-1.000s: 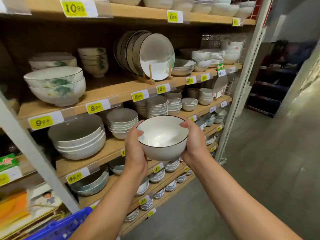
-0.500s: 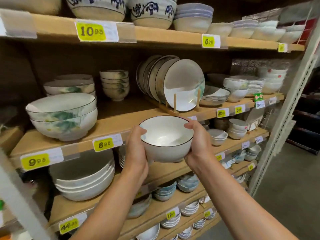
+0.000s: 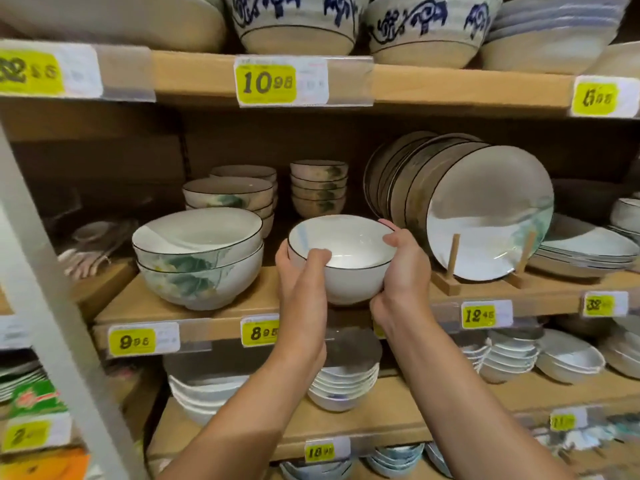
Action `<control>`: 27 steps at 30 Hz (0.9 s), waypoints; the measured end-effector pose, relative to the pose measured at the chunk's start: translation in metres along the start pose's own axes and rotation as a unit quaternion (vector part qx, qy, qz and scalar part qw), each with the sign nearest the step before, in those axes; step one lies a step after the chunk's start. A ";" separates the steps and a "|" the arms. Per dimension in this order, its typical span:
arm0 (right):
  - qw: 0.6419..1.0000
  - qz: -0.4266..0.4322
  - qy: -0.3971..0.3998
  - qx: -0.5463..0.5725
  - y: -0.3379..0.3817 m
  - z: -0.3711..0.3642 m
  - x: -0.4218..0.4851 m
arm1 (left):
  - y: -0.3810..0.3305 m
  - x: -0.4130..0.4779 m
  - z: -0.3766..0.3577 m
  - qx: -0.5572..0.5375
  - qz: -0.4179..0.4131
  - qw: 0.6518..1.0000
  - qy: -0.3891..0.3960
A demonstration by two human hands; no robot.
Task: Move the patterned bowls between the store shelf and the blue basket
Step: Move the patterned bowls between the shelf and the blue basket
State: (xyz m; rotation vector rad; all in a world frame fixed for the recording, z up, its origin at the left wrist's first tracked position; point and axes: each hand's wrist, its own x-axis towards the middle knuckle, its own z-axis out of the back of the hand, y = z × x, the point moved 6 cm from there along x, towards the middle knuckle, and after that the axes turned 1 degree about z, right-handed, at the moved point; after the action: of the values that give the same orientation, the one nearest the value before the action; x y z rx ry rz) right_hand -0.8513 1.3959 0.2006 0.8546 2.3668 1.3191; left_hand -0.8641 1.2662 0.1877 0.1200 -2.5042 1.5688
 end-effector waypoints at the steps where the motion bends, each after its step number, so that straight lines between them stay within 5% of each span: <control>1: 1.000 -0.005 0.007 0.001 -0.003 -0.002 0.006 | 0.002 0.001 -0.002 0.004 -0.001 1.000 -0.008; 10: 0.987 -0.020 0.133 -0.091 -0.011 -0.016 0.048 | -0.006 0.031 -0.002 0.044 0.057 0.989 -0.132; 16: 0.945 -0.199 0.260 -0.028 -0.011 -0.027 0.071 | -0.003 0.044 -0.005 0.046 0.085 0.988 -0.120; 22: 0.965 -0.175 0.193 0.030 -0.014 -0.025 0.084 | -0.001 0.053 -0.016 0.033 0.039 0.992 -0.117; 27: 0.982 -0.104 0.140 -0.066 -0.019 -0.026 0.092 | 0.010 0.053 -0.030 0.022 0.004 0.992 -0.124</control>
State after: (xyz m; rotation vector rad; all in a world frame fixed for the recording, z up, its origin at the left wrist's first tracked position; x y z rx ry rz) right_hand -0.9432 1.4282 0.2008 0.3918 2.4568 1.5722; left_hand -0.9142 1.2987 0.2018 0.3306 -2.6555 1.7072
